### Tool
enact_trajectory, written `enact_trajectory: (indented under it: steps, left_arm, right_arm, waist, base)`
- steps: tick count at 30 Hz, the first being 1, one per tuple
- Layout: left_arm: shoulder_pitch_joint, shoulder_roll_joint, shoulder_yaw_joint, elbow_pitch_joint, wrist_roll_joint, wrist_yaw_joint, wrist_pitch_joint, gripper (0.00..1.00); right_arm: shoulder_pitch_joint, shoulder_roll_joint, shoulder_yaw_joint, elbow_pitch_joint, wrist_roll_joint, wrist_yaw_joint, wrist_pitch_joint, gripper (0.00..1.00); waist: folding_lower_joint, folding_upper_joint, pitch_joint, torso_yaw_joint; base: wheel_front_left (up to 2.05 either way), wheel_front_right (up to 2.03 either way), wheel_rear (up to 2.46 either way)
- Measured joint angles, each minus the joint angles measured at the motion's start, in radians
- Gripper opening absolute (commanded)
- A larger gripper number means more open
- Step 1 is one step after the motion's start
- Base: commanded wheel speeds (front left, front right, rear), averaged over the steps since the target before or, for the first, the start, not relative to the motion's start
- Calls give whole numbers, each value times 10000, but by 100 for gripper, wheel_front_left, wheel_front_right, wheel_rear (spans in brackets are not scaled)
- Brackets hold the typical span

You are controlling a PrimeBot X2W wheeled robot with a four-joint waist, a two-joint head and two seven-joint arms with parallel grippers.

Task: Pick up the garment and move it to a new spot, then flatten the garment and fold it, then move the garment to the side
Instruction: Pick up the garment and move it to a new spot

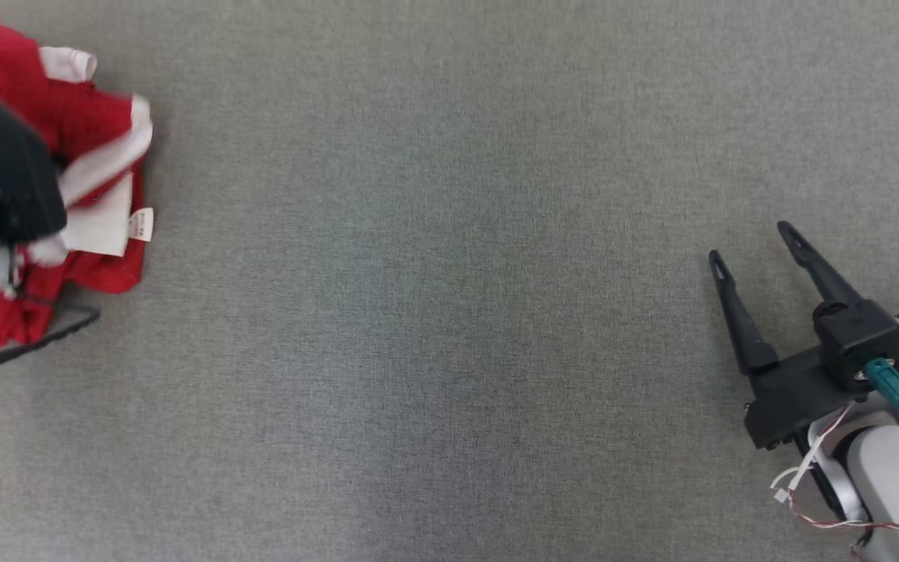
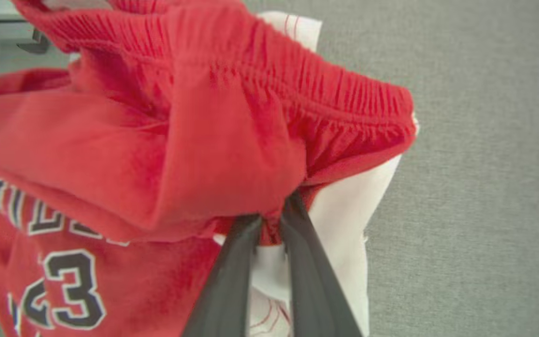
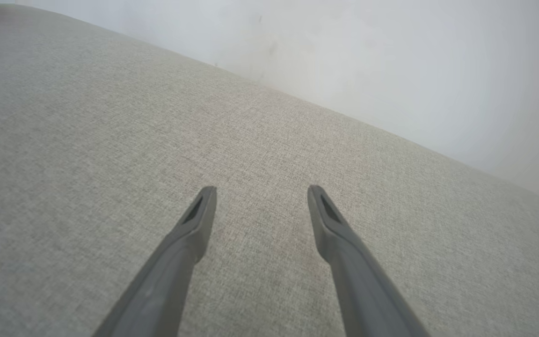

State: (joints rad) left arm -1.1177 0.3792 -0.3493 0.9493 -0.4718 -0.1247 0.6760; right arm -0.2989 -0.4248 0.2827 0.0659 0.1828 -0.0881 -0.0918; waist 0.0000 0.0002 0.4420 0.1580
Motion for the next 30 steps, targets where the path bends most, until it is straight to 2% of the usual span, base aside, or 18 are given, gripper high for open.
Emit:
enact_trajectory:
  steps: [6,11,14,17,23,25,30]
  left_arm:
    - [-382,-12,-1124,-1269,-136,0,-1172,0]
    - [-340,-416,-1891,-2391,-1292,0,-2015,0]
    - [-214,-456,-2569,-3114,-1595,-2,-2420,0]
    - [283,-531,-2980,-3908,-2667,0,-2663,0]
    - [1500,-623,-4128,-5567,-3724,0,-2913,0]
    - [1868,-863,-4520,-6008,-3894,0,-2999,0]
    - [2412,-1864,-5068,-6374,-4278,0,-3405,0]
  right_arm:
    - [-16,359,56,489,222,0,-155,100]
    - [-41,836,190,995,447,2,-336,100]
    - [-70,1045,280,1300,525,6,-500,100]
    - [-68,1262,316,1532,652,17,-639,100]
    - [138,1407,293,1816,907,17,-828,100]
    - [288,1390,182,1852,982,17,-863,100]
    - [359,1419,88,1977,1005,17,-999,100]
  waist:
    - [0,0,-529,60]
    - [0,-1,-1071,39]
    - [-1,-2,-1415,-31]
    - [-2,-2,-1748,-163]
    - [-3,-2,-2244,-658]
    - [-3,-2,-2357,-853]
    - [-3,-2,-2552,-1266]
  base:
    - [0,0,0]
    - [0,0,0]
    - [0,0,0]
    - [0,0,0]
    - [0,0,0]
    - [0,0,0]
    - [0,0,0]
